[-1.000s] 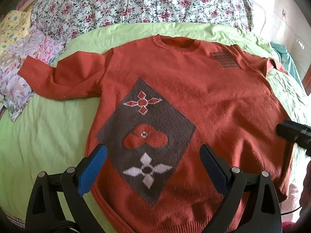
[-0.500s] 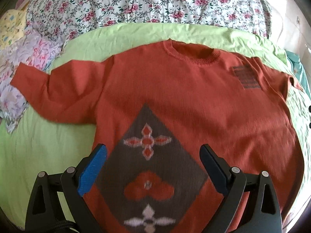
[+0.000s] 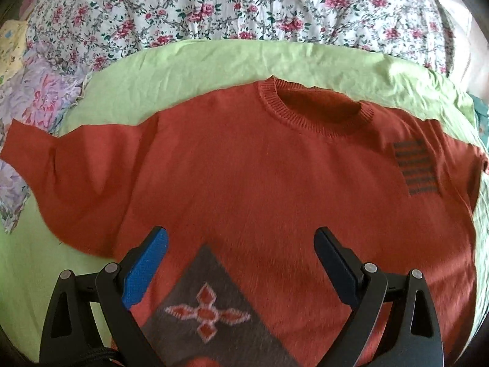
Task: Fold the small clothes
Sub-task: 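Grasp the sweater sleeve cuff with the right gripper and lift it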
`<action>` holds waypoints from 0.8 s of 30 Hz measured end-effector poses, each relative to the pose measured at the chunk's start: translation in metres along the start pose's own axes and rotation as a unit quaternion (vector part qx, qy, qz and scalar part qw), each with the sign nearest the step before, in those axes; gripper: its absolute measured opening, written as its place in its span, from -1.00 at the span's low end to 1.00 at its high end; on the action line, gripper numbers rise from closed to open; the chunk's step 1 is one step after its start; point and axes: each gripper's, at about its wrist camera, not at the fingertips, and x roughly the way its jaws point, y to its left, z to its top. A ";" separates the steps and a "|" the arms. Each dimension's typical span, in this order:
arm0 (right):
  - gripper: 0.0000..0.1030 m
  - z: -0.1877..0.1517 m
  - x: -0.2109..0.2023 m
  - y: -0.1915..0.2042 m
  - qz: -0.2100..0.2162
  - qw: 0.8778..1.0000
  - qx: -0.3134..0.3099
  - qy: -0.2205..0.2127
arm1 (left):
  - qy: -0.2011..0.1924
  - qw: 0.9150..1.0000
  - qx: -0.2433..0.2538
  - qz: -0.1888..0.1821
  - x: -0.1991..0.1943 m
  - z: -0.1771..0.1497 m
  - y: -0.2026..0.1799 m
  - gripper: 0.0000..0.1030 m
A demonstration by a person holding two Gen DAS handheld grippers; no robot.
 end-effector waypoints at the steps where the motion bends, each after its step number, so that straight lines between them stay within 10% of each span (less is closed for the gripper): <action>1: 0.51 0.009 0.010 -0.005 -0.005 1.000 0.011 0.002 | 0.002 1.000 -0.003 0.005 0.005 0.003 0.000 0.87; 7: 0.36 0.040 0.048 -0.036 0.001 0.996 0.087 -0.010 | 0.015 0.999 -0.024 0.018 0.028 0.016 0.000 0.87; 10: -0.88 0.053 0.052 -0.031 -0.029 0.998 0.059 -0.014 | 0.021 0.999 -0.029 0.017 0.037 0.019 0.000 0.87; 18: -0.87 0.033 0.002 0.022 0.068 0.997 -0.025 -0.032 | 0.024 0.999 -0.025 0.003 0.041 0.013 -0.004 0.87; 24: -0.87 -0.033 -0.039 0.122 0.209 0.970 -0.125 0.022 | 0.012 1.000 -0.024 -0.013 0.025 0.007 0.002 0.87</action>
